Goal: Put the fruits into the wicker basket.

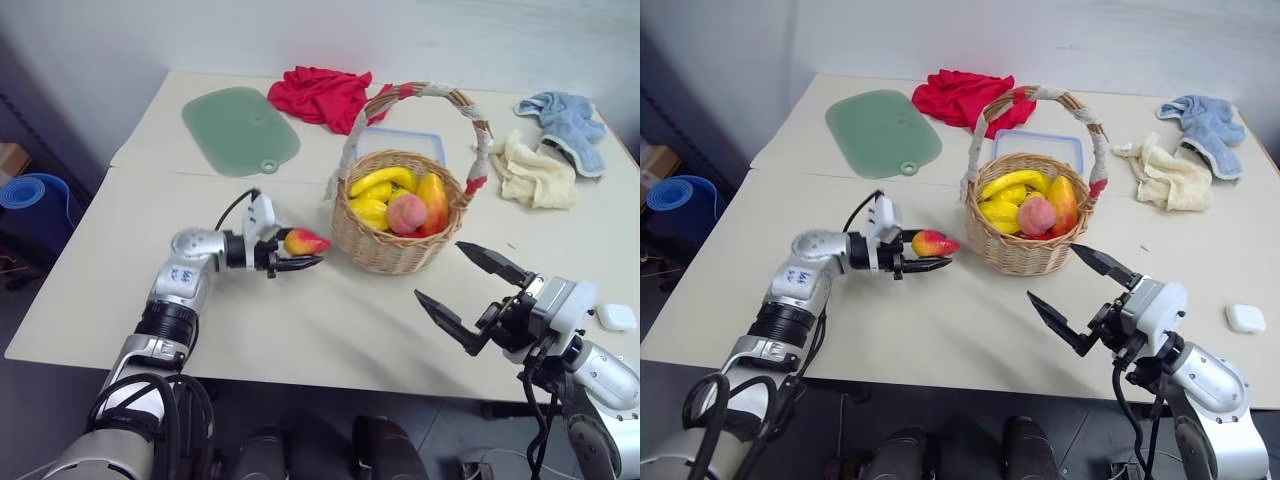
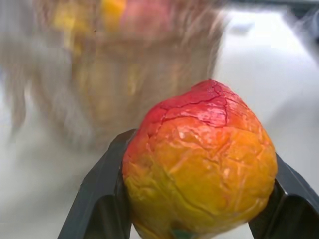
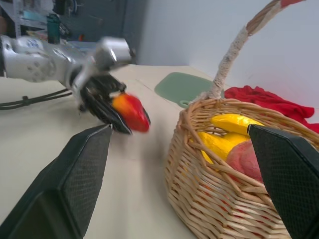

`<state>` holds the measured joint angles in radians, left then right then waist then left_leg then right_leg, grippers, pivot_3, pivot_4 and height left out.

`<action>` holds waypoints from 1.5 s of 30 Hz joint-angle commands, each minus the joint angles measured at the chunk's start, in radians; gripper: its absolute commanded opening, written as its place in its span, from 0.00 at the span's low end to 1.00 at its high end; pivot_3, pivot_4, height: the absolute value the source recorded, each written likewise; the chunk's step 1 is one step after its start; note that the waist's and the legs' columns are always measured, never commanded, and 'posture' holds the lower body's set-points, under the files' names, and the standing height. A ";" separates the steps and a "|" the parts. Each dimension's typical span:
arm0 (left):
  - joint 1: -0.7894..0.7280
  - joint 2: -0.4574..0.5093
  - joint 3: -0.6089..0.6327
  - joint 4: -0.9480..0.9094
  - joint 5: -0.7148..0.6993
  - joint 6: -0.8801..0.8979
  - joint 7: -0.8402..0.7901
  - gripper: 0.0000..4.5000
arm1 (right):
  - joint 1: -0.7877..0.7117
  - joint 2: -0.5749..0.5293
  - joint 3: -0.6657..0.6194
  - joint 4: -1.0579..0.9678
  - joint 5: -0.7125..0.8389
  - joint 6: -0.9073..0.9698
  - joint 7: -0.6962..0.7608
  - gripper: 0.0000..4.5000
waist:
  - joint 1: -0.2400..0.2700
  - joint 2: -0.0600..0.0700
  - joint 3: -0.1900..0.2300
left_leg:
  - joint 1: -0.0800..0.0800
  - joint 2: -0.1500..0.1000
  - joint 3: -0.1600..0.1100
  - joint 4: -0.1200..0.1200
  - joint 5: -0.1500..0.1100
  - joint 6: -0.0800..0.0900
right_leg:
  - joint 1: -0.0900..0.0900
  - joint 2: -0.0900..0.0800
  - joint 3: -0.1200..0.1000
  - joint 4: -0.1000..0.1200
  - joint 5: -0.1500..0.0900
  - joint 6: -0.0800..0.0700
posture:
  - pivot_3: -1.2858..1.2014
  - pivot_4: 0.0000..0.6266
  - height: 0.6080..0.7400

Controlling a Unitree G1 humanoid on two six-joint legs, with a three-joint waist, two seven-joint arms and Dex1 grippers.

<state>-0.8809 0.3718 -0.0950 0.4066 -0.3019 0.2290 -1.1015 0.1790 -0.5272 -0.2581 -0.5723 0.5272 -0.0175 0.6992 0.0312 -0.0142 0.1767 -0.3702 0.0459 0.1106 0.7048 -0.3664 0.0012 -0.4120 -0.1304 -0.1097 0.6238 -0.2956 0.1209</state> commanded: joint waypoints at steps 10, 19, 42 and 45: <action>-0.378 -0.289 -0.050 0.374 0.173 -0.106 0.293 0.52 | -0.014 0.035 -0.022 -0.011 -0.013 -0.045 -0.027 1.00 | -0.009 0.003 0.000 | -0.001 -0.003 0.003 -0.006 -0.001 0.004 | -0.001 0.000 0.003 -0.007 0.002 0.003 | 0.52 0.24 1.00; -0.220 -0.227 0.000 0.106 0.140 -0.147 0.257 1.00 | 0.019 0.020 -0.072 0.059 0.004 -0.074 0.015 1.00 | -0.007 0.003 0.000 | 0.001 -0.003 0.004 -0.004 -0.001 0.004 | 0.000 -0.001 0.003 -0.006 0.002 0.003 | 0.52 0.24 1.00; 0.363 0.354 0.339 -0.605 -0.408 0.360 -0.039 1.00 | -1.178 -0.290 0.150 1.465 -0.172 0.029 0.727 1.00 | -0.043 0.009 0.003 | 0.006 0.001 0.005 -0.007 0.000 0.001 | -0.001 0.000 0.003 0.002 0.003 0.000 | 0.52 0.24 1.00; 0.410 0.362 0.349 -0.649 -0.420 0.375 -0.018 1.00 | -1.253 -0.276 0.209 1.536 -0.225 0.050 0.833 0.96 | -0.043 0.009 0.003 | 0.001 0.002 0.004 -0.005 0.000 0.001 | -0.005 0.000 0.002 0.002 0.003 0.001 | 0.52 0.24 1.00</action>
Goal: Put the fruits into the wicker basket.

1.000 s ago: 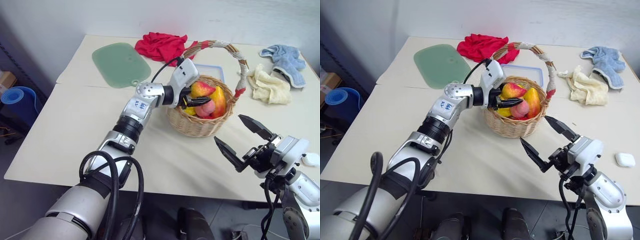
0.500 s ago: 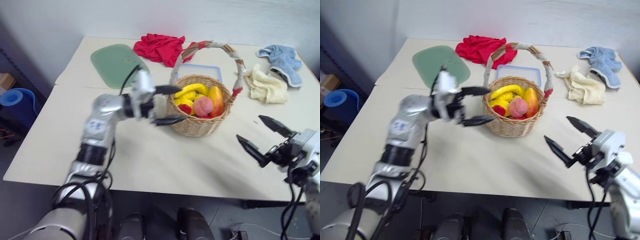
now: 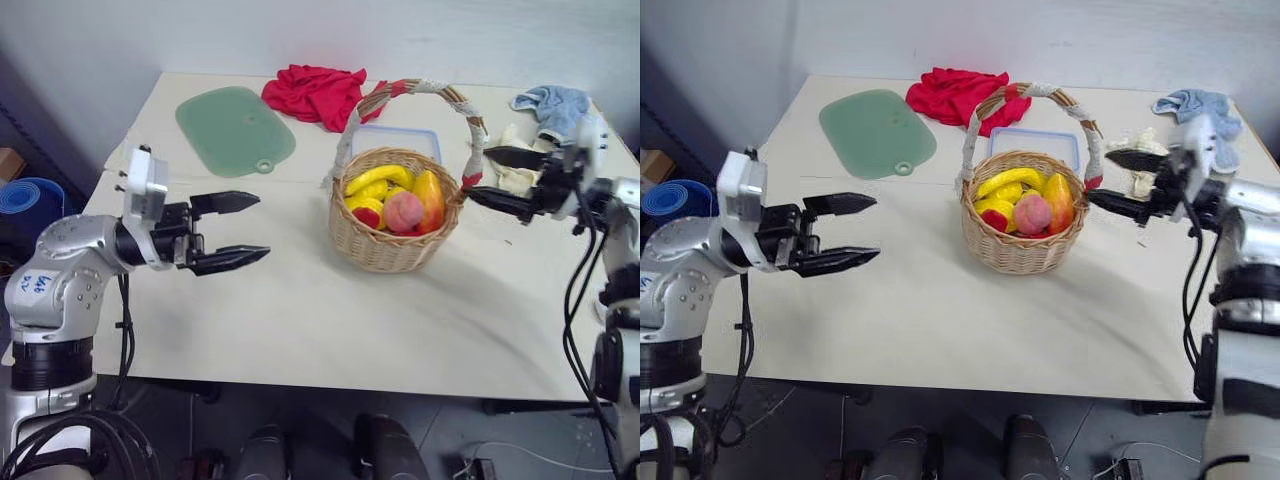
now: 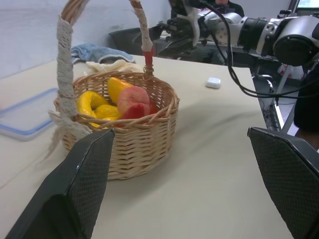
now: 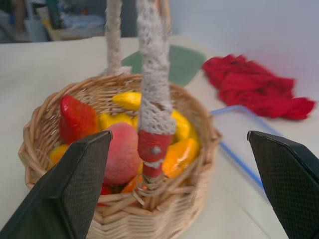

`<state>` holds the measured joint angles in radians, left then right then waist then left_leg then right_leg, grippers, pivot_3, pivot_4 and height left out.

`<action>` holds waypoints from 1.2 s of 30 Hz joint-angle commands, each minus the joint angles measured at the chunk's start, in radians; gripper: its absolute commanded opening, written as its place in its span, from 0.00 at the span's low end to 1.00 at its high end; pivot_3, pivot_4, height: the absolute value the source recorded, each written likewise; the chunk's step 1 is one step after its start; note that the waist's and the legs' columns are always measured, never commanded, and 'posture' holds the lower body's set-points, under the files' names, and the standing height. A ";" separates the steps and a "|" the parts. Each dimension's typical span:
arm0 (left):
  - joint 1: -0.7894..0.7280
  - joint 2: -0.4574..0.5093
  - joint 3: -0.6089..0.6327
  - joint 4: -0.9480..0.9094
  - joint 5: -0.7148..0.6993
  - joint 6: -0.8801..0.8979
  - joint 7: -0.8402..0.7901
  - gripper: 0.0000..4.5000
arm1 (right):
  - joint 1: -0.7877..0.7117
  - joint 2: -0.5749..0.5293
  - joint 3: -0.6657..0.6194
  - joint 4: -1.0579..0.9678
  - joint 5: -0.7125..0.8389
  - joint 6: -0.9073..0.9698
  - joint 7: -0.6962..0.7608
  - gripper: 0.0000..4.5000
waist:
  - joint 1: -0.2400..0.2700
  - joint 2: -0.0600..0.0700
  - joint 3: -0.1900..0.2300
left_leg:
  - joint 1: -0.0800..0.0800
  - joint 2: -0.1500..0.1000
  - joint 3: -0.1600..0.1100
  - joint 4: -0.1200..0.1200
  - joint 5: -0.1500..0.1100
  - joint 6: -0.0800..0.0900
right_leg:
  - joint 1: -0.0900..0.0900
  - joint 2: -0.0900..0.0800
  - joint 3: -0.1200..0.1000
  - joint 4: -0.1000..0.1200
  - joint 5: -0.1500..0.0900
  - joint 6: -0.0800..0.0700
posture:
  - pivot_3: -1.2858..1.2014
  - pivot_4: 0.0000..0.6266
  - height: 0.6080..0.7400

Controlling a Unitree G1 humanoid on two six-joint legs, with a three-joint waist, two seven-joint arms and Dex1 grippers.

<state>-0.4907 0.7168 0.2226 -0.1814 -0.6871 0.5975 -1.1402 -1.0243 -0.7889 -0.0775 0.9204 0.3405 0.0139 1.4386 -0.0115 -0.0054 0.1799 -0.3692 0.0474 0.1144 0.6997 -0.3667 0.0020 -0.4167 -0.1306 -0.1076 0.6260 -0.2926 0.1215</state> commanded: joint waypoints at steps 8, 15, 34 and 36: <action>0.045 0.025 0.031 -0.083 -0.039 0.002 0.059 1.00 | -0.099 0.052 0.000 0.107 -0.054 -0.050 0.132 0.44 | -0.009 0.000 0.000 | 0.000 0.000 0.001 0.001 0.000 -0.001 | 0.001 0.000 0.000 0.000 0.000 0.000 | 0.52 0.24 1.00; 0.009 0.013 -0.017 -0.057 -0.020 -0.020 0.054 1.00 | -0.011 0.032 -0.062 0.005 -0.018 -0.053 0.089 0.04 | -0.015 0.000 0.000 | 0.000 0.000 0.000 0.000 0.001 -0.001 | 0.000 0.000 0.000 0.001 0.000 0.000 | 0.52 0.24 1.00; -0.191 -0.121 -0.214 0.225 0.092 -0.185 -0.097 1.00 | 0.977 0.048 -0.908 -0.936 0.199 0.162 -0.603 0.04 | 0.030 0.001 0.000 | 0.002 -0.003 0.004 0.001 0.001 0.000 | 0.005 0.000 0.004 -0.007 0.001 0.001 | 0.52 0.24 1.00; -0.203 -0.132 -0.219 0.242 0.100 -0.196 -0.102 1.00 | 0.988 0.052 -0.906 -0.922 0.178 0.159 -0.668 0.04 | 0.016 0.002 -0.001 | 0.004 -0.002 0.005 -0.001 0.001 0.000 | 0.005 0.001 0.004 -0.006 0.000 0.000 | 0.52 0.24 1.00</action>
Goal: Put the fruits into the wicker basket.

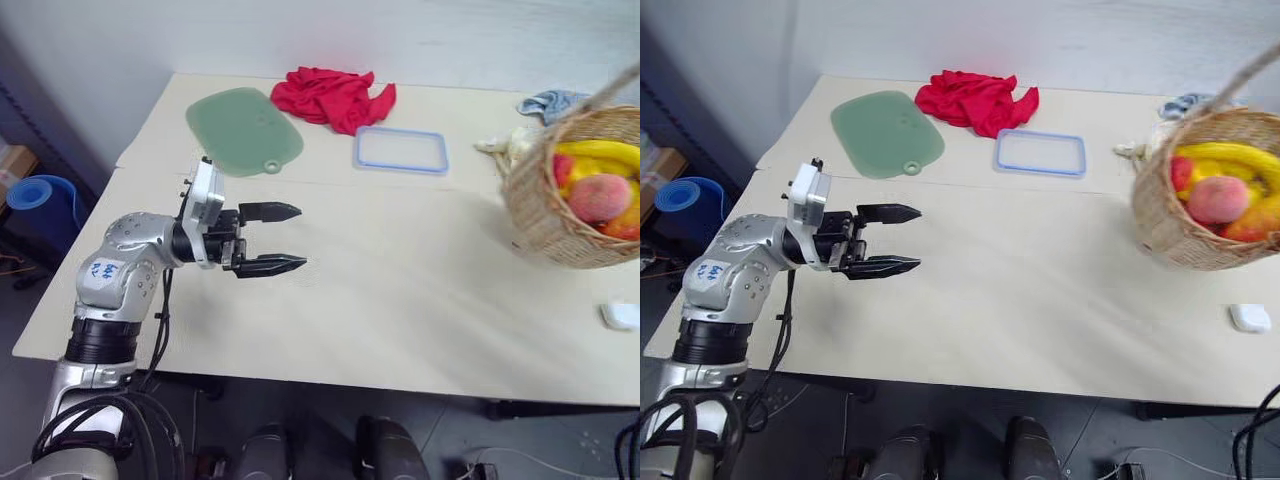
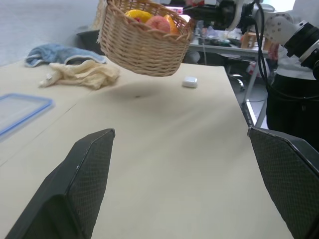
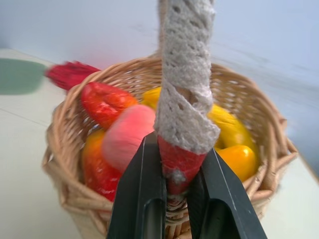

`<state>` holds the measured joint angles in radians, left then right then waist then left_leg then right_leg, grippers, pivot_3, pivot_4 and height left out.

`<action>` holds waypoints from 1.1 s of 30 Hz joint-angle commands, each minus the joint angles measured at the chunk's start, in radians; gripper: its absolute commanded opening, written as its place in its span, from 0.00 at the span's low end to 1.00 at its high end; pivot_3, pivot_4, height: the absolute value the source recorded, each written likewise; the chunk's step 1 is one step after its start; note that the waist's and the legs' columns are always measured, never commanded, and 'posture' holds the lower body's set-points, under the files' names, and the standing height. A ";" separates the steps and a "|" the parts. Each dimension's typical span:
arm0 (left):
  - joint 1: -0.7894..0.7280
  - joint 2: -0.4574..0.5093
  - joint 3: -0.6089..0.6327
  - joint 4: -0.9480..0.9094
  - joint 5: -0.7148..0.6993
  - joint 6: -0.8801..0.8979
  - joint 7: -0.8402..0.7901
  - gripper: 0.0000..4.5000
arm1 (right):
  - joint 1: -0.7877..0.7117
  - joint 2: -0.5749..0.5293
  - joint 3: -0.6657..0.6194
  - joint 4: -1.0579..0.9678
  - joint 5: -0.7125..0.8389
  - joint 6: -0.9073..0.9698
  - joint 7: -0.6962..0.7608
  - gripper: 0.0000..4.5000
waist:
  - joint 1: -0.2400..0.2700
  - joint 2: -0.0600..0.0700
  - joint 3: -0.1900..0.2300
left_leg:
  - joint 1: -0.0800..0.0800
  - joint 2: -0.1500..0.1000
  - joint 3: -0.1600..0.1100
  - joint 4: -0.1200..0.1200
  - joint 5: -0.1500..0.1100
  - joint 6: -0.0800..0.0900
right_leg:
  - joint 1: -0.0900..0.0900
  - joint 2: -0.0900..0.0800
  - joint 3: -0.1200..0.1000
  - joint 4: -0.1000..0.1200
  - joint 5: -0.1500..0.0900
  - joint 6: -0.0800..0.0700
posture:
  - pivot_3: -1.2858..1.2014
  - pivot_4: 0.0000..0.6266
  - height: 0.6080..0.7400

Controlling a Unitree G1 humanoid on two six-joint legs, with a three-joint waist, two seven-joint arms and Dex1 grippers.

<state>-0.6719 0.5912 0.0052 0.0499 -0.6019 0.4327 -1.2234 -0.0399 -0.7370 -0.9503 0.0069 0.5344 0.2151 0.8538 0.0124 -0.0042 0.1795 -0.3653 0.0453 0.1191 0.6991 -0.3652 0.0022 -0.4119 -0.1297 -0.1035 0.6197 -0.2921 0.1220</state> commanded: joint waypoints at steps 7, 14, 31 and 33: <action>0.007 -0.025 0.004 -0.001 0.028 -0.048 0.001 1.00 | -0.020 0.050 -0.008 0.001 -0.005 0.092 -0.332 0.04 | -0.016 0.002 -0.001 | 0.000 0.001 -0.001 -0.001 0.000 -0.001 | -0.001 0.000 0.000 0.003 0.000 0.000 | 0.52 0.24 1.00; 0.023 -0.003 0.041 0.039 0.062 -0.080 0.047 1.00 | -0.001 -0.002 0.002 0.044 -0.002 0.100 -0.319 0.54 | -0.011 0.002 -0.001 | -0.001 0.001 -0.001 -0.001 0.000 0.000 | -0.002 0.000 0.000 0.002 0.000 0.000 | 0.52 0.24 1.00; 0.453 0.113 0.072 -0.003 0.302 -0.454 0.123 1.00 | 0.547 0.162 0.000 -0.288 -0.042 -0.432 0.119 0.99 | -0.011 0.002 -0.001 | 0.005 0.001 0.000 -0.006 -0.001 0.000 | 0.001 -0.001 0.001 -0.001 0.000 0.000 | 0.52 0.24 1.00; 0.505 0.116 0.083 -0.066 0.293 -0.430 0.147 1.00 | 0.611 0.177 0.047 -0.331 -0.056 -0.478 0.164 0.99 | -0.011 0.002 -0.001 | 0.007 0.001 0.000 -0.007 -0.002 0.000 | 0.003 -0.002 0.001 0.000 0.000 0.000 | 0.52 0.24 1.00</action>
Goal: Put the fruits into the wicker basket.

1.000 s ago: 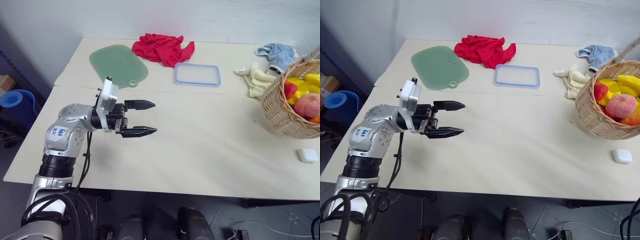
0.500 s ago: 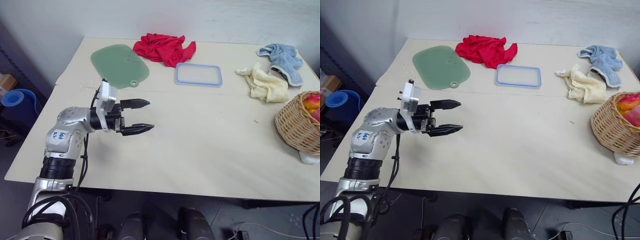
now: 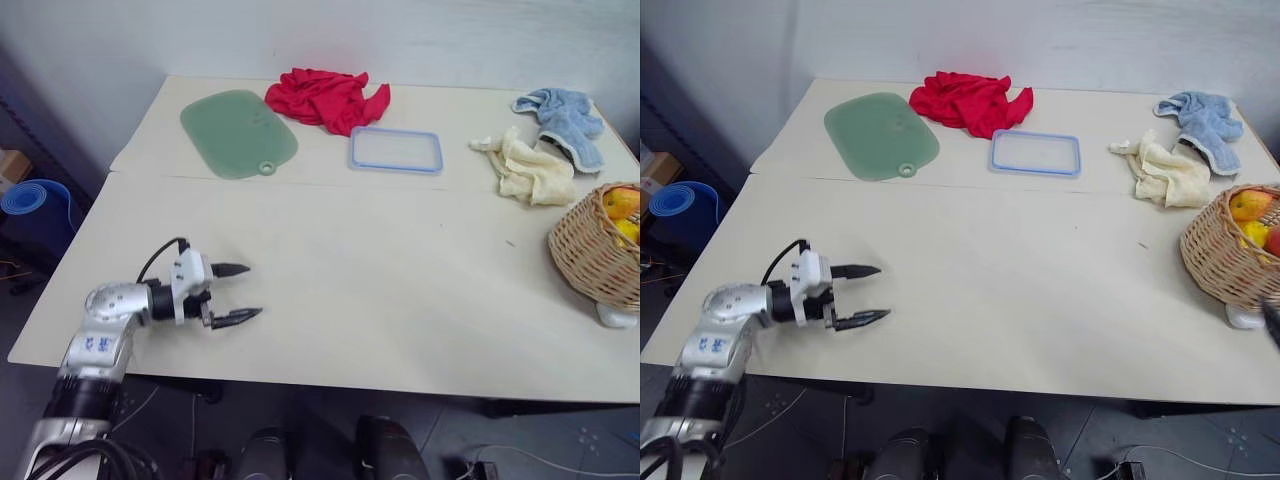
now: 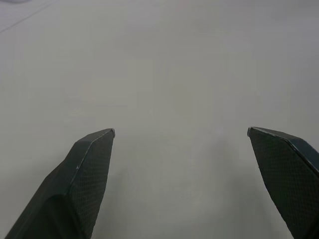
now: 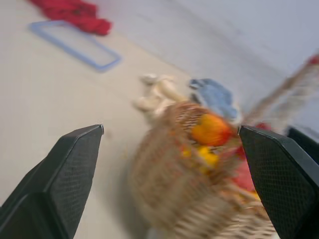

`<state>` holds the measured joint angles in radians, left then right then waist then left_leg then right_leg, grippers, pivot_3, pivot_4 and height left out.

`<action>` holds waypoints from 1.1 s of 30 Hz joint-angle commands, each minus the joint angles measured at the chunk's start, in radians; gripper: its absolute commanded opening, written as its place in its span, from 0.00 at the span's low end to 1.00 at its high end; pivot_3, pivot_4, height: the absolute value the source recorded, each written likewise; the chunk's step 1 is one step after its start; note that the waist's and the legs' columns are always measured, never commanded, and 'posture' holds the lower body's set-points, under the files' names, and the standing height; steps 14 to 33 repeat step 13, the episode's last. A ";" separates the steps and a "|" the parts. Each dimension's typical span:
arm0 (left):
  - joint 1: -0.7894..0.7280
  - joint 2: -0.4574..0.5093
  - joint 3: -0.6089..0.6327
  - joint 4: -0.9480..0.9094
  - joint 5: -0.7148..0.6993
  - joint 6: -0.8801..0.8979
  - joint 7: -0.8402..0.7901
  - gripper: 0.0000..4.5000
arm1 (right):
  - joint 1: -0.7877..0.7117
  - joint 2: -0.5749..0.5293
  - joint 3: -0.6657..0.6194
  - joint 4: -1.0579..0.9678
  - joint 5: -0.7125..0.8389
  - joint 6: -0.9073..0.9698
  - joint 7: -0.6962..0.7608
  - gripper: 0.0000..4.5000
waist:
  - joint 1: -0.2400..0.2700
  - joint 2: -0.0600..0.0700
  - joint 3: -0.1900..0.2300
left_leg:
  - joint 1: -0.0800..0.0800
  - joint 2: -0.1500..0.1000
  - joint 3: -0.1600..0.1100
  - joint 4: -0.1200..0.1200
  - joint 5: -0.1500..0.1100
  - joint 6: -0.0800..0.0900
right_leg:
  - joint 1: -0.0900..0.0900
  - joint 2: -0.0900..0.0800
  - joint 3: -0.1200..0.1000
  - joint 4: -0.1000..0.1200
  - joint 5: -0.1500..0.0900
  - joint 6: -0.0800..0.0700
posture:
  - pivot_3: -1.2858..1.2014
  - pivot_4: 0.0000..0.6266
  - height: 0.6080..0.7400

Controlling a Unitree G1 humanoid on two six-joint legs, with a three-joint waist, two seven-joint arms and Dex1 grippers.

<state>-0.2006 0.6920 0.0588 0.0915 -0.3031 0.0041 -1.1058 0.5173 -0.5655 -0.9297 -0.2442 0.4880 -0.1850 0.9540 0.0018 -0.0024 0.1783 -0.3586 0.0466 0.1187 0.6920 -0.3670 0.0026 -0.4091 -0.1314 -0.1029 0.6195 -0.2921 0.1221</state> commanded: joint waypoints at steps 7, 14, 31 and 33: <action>0.185 0.033 0.066 -0.235 -0.021 -0.005 0.043 1.00 | -0.007 -0.061 0.452 -0.088 -0.018 0.007 0.234 0.99 | -0.024 -0.002 -0.001 | 0.008 0.004 0.000 0.000 -0.002 0.001 | 0.001 -0.003 0.004 0.000 -0.001 -0.003 | 0.52 0.24 1.00; 0.208 0.027 0.079 -0.241 0.003 -0.008 0.105 1.00 | -0.305 -0.078 0.608 0.096 -0.052 -0.006 0.228 0.99 | -0.026 -0.001 -0.001 | 0.007 0.001 0.000 0.001 -0.002 0.001 | -0.001 -0.003 0.002 0.001 -0.001 -0.003 | 0.52 0.24 1.00; 0.208 0.027 0.079 -0.241 0.003 -0.008 0.105 1.00 | -0.305 -0.078 0.608 0.096 -0.052 -0.006 0.228 0.99 | -0.026 -0.001 -0.001 | 0.007 0.001 0.000 0.001 -0.002 0.001 | -0.001 -0.003 0.002 0.001 -0.001 -0.003 | 0.52 0.24 1.00; 0.208 0.027 0.079 -0.241 0.003 -0.008 0.105 1.00 | -0.305 -0.078 0.608 0.096 -0.052 -0.006 0.228 0.99 | -0.026 -0.001 -0.001 | 0.007 0.001 0.000 0.001 -0.002 0.001 | -0.001 -0.003 0.002 0.001 -0.001 -0.003 | 0.52 0.24 1.00</action>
